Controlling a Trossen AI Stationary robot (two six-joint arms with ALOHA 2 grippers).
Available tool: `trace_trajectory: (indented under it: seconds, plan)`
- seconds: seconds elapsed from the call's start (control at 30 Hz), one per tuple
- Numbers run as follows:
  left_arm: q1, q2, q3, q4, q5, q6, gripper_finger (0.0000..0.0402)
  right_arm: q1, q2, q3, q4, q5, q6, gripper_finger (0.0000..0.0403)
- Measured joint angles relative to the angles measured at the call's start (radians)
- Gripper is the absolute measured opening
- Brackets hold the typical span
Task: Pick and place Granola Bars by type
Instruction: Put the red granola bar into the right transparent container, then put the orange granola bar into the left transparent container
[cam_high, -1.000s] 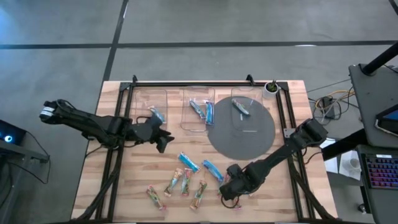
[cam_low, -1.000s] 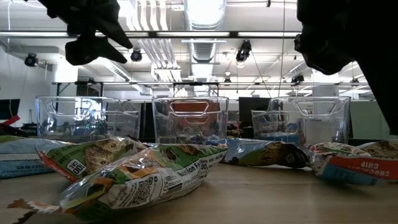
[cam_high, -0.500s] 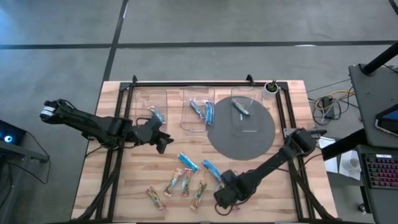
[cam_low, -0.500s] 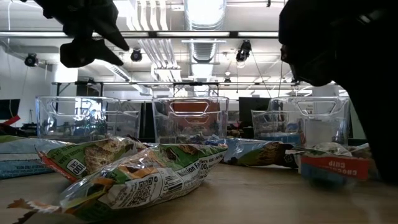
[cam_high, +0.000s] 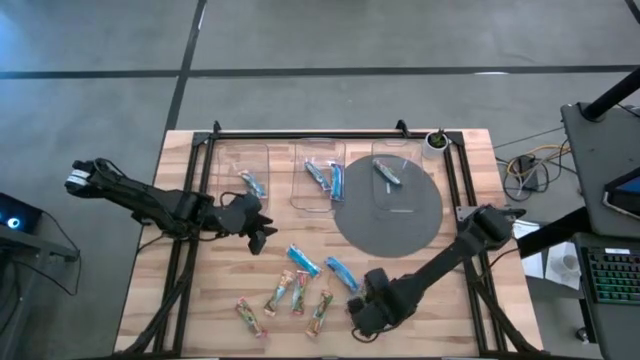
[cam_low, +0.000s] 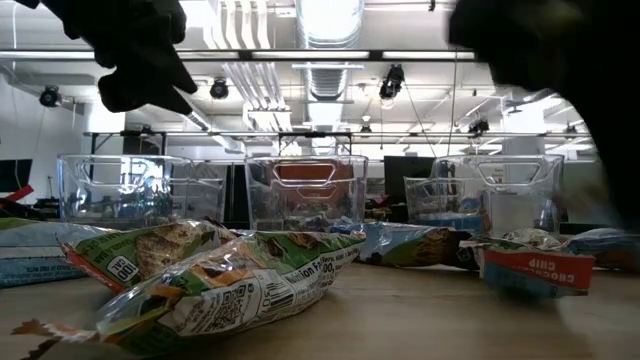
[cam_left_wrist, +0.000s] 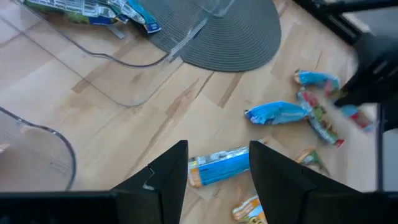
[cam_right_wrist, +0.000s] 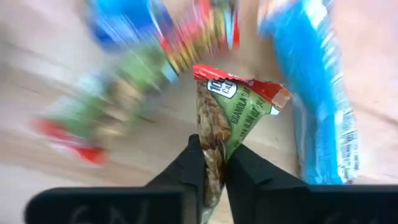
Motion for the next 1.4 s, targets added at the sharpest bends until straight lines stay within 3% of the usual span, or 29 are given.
trace_trajectory:
  seconds: [0.13,0.27,0.43,0.57,0.73,0.9,1.13,1.4]
  plan:
    - [0.0,0.0,-0.013,0.001,0.0,0.052,0.0154,-0.009,-0.123,-0.003,-0.071,0.213,0.113,0.0019]
    - [0.001,0.0,-0.035,0.0,-0.005,0.056,0.0154,-0.062,-0.261,-0.003,-0.265,0.366,0.134,0.0026]
    - [0.002,-0.001,-0.053,-0.002,-0.019,0.029,0.0154,-0.232,-0.419,-0.014,-0.535,0.448,-0.016,0.0027]
    - [0.002,-0.001,-0.053,0.0,-0.019,-0.018,0.0154,-0.45,-0.536,-0.046,-0.572,0.486,-0.268,0.0028]
    - [0.002,-0.001,-0.053,0.001,-0.045,-0.095,0.0154,-0.734,-0.598,-0.126,-0.488,0.476,-0.647,0.0029]
    - [0.002,-0.001,-0.053,0.003,-0.118,-0.193,0.0154,-0.945,-0.583,-0.233,-0.323,0.359,-0.94,0.0029]
    - [0.002,-0.001,-0.053,0.036,-0.124,-0.281,0.0154,-1.066,-0.574,-0.365,-0.188,0.288,-1.124,0.0053]
    - [0.002,-0.001,-0.053,0.062,-0.124,-0.309,0.0154,-1.066,-0.605,-0.487,0.043,0.139,-1.198,0.0165]
